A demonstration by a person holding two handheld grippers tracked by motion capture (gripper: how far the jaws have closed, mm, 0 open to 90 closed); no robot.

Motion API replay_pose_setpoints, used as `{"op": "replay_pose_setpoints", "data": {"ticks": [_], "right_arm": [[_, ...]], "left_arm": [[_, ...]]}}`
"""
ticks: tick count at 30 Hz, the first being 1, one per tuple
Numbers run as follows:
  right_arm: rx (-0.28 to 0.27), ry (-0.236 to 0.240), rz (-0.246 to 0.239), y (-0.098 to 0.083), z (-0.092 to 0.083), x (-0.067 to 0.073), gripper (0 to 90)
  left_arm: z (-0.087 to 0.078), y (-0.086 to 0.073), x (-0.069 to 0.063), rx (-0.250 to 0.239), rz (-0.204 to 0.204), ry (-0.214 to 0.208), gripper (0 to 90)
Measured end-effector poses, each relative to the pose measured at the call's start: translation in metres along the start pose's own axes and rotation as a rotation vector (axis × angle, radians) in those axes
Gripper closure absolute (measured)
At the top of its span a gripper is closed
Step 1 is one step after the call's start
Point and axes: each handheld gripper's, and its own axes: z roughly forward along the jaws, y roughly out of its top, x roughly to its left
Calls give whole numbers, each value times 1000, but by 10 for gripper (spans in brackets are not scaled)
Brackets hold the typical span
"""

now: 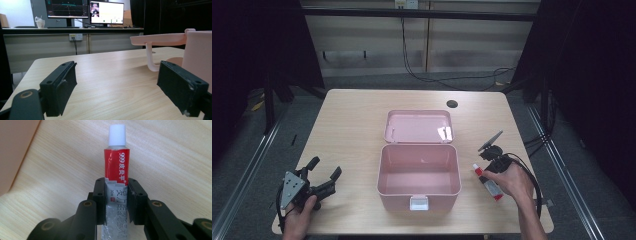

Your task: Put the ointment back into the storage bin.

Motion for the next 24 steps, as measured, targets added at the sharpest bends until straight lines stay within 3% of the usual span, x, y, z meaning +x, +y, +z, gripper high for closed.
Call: {"op": "replay_pose_setpoints", "data": {"ticks": [24], "right_arm": [[-104,27,-76,-3,-34,9,713]], "left_arm": [[0,0,0,2,5,0,156]]}}
